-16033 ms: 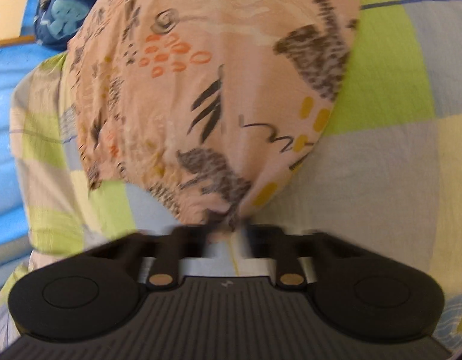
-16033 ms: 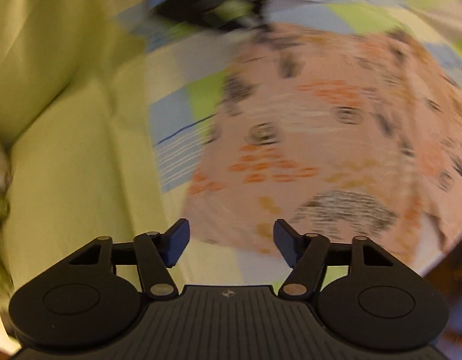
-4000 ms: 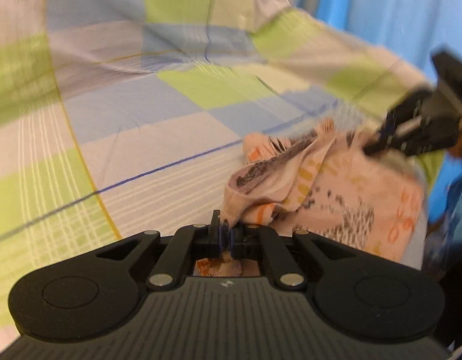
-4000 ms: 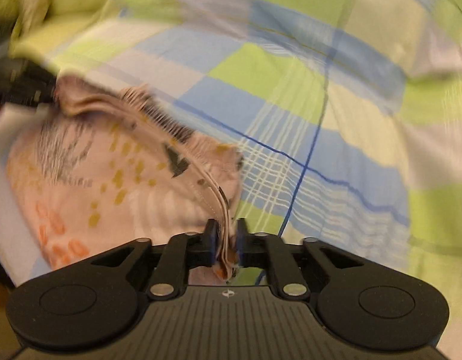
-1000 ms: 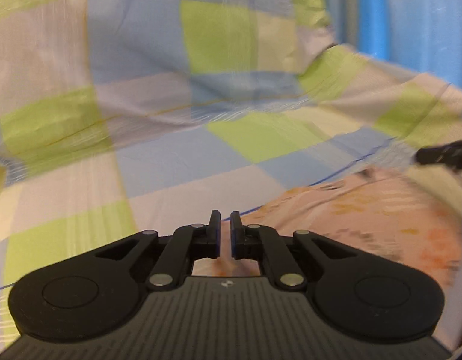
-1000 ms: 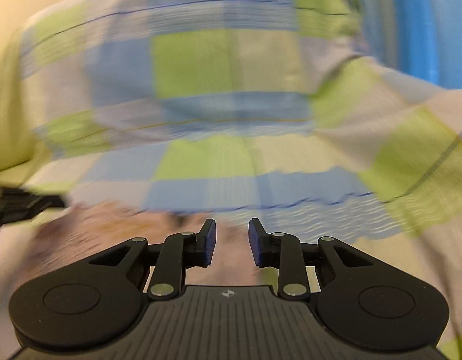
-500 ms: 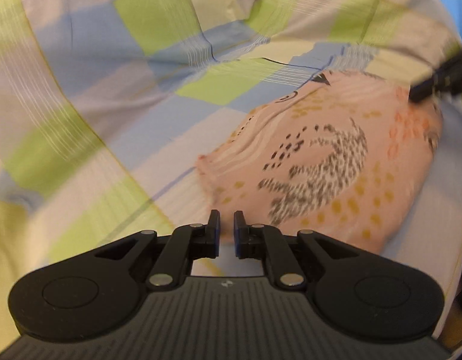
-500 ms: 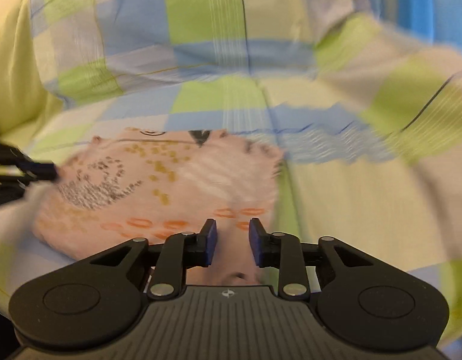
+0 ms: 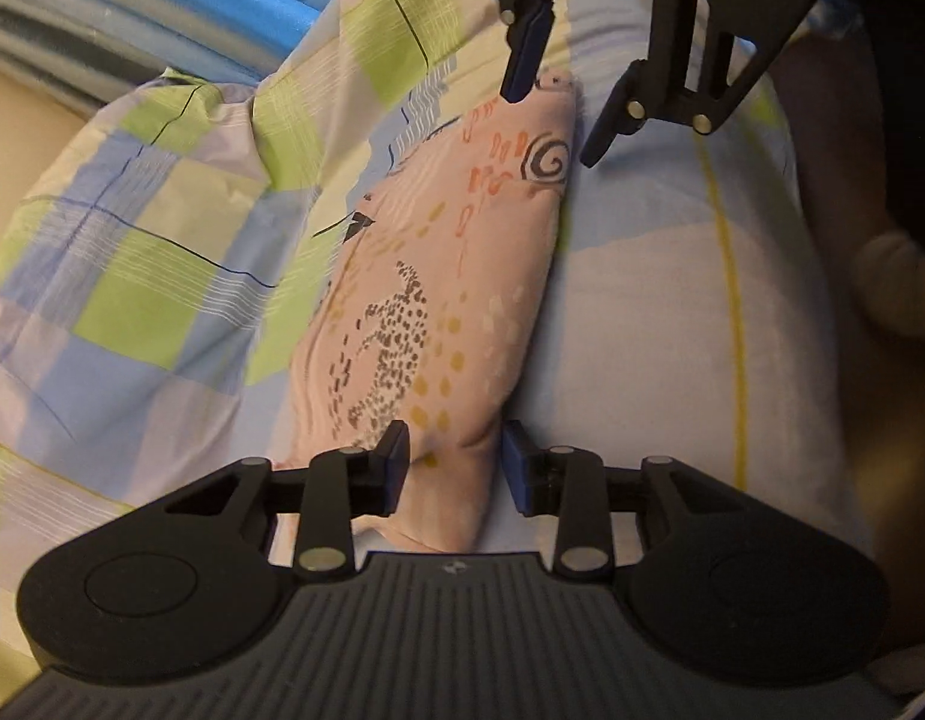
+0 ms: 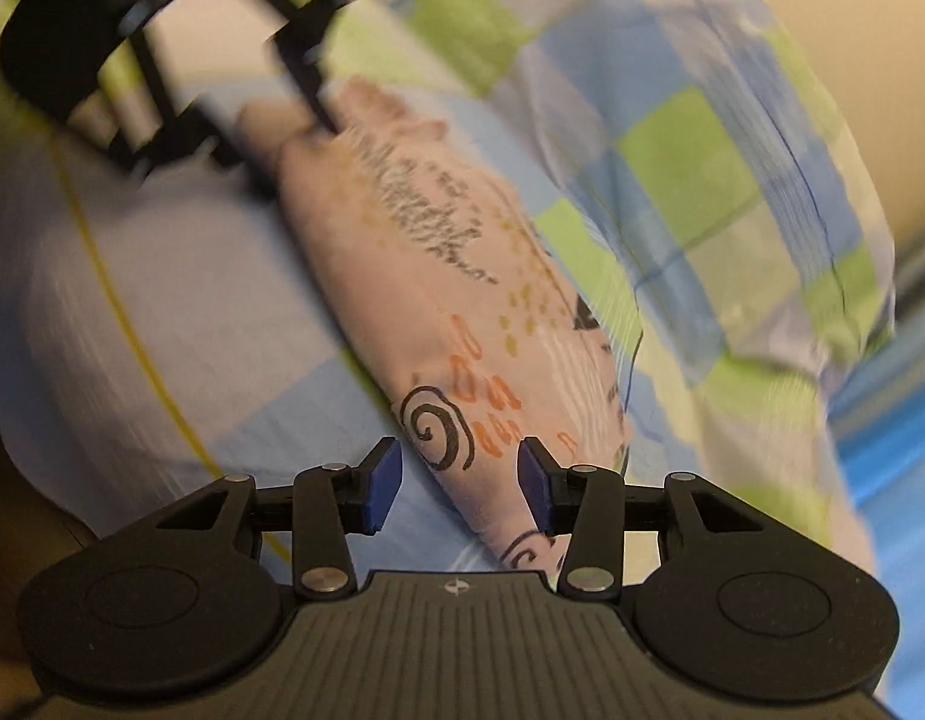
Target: Fold clothes
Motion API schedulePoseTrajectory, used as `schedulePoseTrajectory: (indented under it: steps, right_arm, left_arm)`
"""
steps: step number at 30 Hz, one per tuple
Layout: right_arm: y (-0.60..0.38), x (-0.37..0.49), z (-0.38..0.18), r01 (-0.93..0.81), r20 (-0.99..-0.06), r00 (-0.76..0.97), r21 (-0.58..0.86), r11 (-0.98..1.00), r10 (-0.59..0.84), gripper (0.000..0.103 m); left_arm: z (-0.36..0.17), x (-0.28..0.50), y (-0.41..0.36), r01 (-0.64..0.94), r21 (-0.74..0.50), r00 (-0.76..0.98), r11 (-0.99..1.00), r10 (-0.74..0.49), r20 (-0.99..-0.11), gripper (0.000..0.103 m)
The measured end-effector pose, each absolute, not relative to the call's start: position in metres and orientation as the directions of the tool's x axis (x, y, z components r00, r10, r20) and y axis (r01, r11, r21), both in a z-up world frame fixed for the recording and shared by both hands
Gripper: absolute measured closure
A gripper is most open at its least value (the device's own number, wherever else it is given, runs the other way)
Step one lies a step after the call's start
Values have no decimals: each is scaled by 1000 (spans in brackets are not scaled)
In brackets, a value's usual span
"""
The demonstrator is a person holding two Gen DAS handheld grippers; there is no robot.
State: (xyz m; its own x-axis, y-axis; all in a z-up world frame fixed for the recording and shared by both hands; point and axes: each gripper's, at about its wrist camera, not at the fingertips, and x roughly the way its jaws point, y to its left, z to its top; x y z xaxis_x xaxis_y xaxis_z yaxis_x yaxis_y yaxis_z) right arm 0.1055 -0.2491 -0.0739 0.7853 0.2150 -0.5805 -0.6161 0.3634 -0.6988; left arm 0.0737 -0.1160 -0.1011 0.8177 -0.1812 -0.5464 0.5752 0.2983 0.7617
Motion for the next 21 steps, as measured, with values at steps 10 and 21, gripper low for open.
schedulePoseTrajectory:
  steps: [10, 21]
  right_arm:
    - [-270, 135, -87, -578, -596, 798, -721, 382, 83, 90]
    - [-309, 143, -70, -449, -593, 802, -678, 582, -73, 99]
  left_arm:
    - [-99, 85, -99, 599, 719, 795, 352, -153, -587, 98]
    - [-62, 86, -73, 725, 471, 670, 503, -354, -653, 91]
